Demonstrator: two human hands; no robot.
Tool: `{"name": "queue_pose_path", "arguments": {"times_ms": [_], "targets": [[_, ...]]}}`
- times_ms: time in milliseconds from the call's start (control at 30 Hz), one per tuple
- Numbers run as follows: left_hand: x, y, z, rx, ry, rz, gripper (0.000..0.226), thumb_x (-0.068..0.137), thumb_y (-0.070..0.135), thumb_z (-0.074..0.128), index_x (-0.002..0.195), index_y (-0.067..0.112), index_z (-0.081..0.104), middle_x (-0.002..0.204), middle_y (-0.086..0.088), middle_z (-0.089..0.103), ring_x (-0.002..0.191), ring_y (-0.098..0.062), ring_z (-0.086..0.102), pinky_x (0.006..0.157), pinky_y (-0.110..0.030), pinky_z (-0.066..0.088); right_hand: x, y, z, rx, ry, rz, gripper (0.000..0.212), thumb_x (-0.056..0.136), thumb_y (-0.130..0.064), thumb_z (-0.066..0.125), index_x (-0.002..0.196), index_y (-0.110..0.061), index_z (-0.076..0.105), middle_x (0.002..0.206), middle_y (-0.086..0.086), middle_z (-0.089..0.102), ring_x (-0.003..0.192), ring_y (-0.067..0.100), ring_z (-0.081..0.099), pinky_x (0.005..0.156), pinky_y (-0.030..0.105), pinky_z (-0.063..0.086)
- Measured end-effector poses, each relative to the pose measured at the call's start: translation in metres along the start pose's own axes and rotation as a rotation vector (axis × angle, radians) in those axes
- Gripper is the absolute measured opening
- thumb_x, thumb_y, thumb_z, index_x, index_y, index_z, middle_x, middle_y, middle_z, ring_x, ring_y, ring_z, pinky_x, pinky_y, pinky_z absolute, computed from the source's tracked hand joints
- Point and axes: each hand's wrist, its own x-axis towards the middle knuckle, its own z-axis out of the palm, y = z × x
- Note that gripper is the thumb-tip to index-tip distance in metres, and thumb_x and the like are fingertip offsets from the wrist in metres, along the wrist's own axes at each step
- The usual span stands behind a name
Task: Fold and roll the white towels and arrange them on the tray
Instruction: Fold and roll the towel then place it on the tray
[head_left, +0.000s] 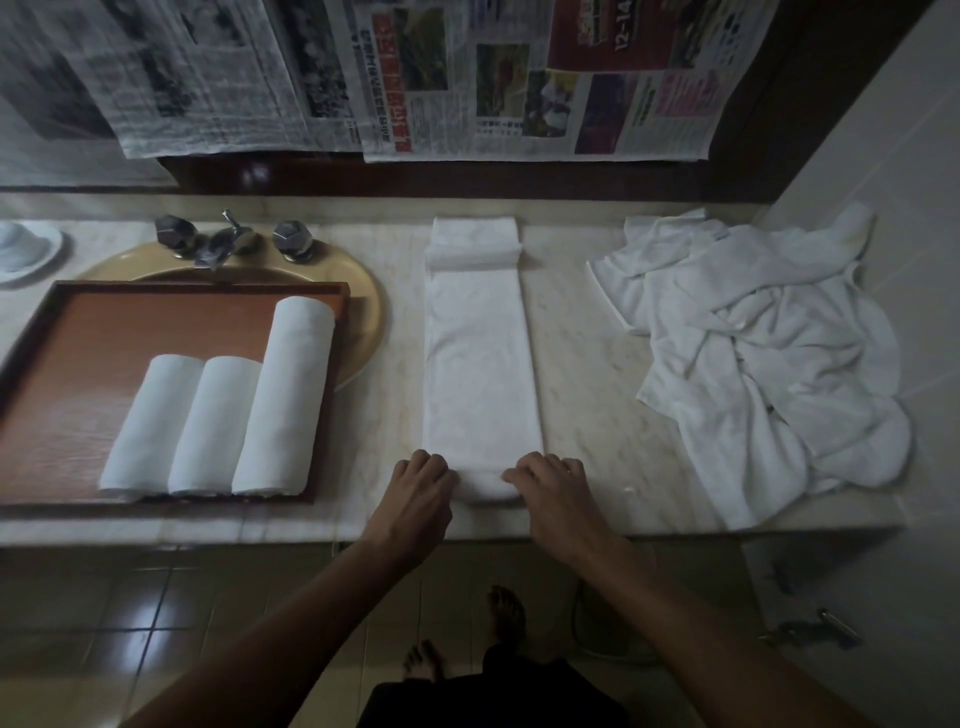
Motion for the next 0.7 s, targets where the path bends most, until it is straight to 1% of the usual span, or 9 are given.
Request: {"name": "queue_pose_path", "arguments": {"times_ms": [67,133,233,300,400,467,533,600,700], "targets": [[-0.008,0.0,-0.001,-0.017,0.011,0.057,0.03,0.065,0.009,0.076,0.094,0.014,0.072,0.108,-0.005,0.06,0.096,-0.025,0.053,0.077,-0.039,0.051,-0.005,0.002,-0.001,-0.005,-0.033,-0.019,0.061,0.07,0.002,0.069,0.124,-0.026,0.064,0.117,-0.003,0.059,0.105,0.023,0.057,0.089,0.042,0.043],[-0.013,-0.003,-0.002,-0.028,0.015,0.102,0.03,0.071,0.013,0.073,0.101,0.016,0.073,0.116,-0.004,0.062,0.106,-0.023,0.055,0.086,-0.037,0.048,-0.009,0.004,-0.002,-0.014,-0.04,-0.031,0.061,0.069,0.001,0.073,0.122,-0.027,0.065,0.116,-0.006,0.06,0.105,0.021,0.057,0.089,0.041,0.043],[-0.015,-0.009,-0.003,-0.119,-0.032,0.111,0.03,0.08,0.016,0.06,0.107,0.019,0.07,0.106,0.002,0.063,0.098,-0.021,0.058,0.084,-0.036,0.048,-0.01,0.006,-0.006,0.011,-0.053,-0.034,0.057,0.069,-0.001,0.075,0.119,-0.028,0.066,0.115,-0.007,0.062,0.106,0.02,0.055,0.089,0.039,0.04],[-0.018,-0.01,-0.006,-0.163,-0.052,0.09,0.026,0.083,0.017,0.062,0.108,0.02,0.069,0.107,0.002,0.064,0.099,-0.021,0.059,0.082,-0.038,0.052,-0.009,0.007,-0.01,0.046,-0.074,-0.049,0.052,0.075,-0.001,0.07,0.12,-0.027,0.064,0.119,-0.006,0.059,0.108,0.019,0.053,0.088,0.037,0.038],[-0.021,-0.01,-0.009,-0.161,-0.015,0.079,0.028,0.081,0.017,0.072,0.109,0.019,0.07,0.12,-0.003,0.062,0.108,-0.021,0.057,0.086,-0.036,0.054,-0.007,0.009,-0.013,0.096,-0.074,-0.051,0.045,0.079,0.0,0.069,0.119,-0.022,0.067,0.121,-0.003,0.054,0.104,0.019,0.053,0.08,0.033,0.038],[-0.021,-0.011,-0.01,-0.154,-0.018,0.11,0.028,0.084,0.019,0.068,0.112,0.019,0.07,0.118,-0.001,0.063,0.107,-0.02,0.058,0.088,-0.035,0.053,-0.006,0.01,-0.015,0.098,-0.099,-0.052,0.043,0.081,-0.002,0.066,0.119,-0.021,0.066,0.123,-0.004,0.055,0.107,0.02,0.053,0.08,0.033,0.036],[-0.019,-0.014,-0.009,-0.171,-0.047,0.116,0.026,0.089,0.022,0.061,0.114,0.02,0.068,0.112,0.002,0.065,0.102,-0.018,0.06,0.087,-0.035,0.052,-0.005,0.01,-0.016,0.088,-0.126,-0.052,0.042,0.086,-0.005,0.063,0.123,-0.024,0.063,0.125,-0.007,0.058,0.113,0.02,0.051,0.083,0.034,0.034],[-0.02,-0.017,-0.012,-0.234,-0.087,0.055,0.025,0.093,0.024,0.06,0.118,0.021,0.066,0.111,0.005,0.067,0.102,-0.015,0.06,0.087,-0.032,0.05,-0.002,0.01,-0.018,0.083,-0.173,-0.014,0.038,0.094,-0.011,0.059,0.127,-0.027,0.06,0.128,-0.009,0.059,0.118,0.018,0.047,0.092,0.036,0.033],[-0.018,-0.017,-0.021,-0.453,-0.096,-0.151,0.022,0.096,0.029,0.066,0.117,0.023,0.068,0.107,0.011,0.07,0.096,-0.005,0.062,0.084,-0.027,0.053,0.004,0.014,-0.019,0.144,-0.222,0.08,0.03,0.098,-0.017,0.057,0.122,-0.034,0.061,0.124,-0.011,0.061,0.117,0.017,0.048,0.095,0.036,0.034]]}}
